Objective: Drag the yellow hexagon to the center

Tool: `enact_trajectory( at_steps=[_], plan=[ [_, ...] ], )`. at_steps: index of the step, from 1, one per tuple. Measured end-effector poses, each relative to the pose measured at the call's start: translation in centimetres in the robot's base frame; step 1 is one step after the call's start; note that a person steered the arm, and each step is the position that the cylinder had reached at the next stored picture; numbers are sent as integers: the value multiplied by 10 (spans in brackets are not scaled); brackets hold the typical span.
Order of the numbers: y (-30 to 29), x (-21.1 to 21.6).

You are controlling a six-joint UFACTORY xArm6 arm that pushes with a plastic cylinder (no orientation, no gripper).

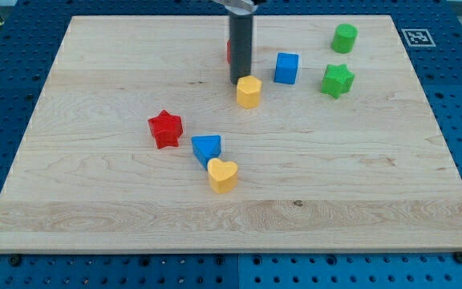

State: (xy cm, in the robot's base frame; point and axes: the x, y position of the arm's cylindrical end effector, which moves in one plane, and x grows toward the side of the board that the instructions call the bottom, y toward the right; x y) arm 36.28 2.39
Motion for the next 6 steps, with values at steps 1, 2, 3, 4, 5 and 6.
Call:
enact_trajectory(
  at_steps=[1,2,3,4,5,6],
  plan=[
    [38,4],
    [56,13],
    [56,16],
    [46,16],
    [29,16],
    [12,16]
  ],
)
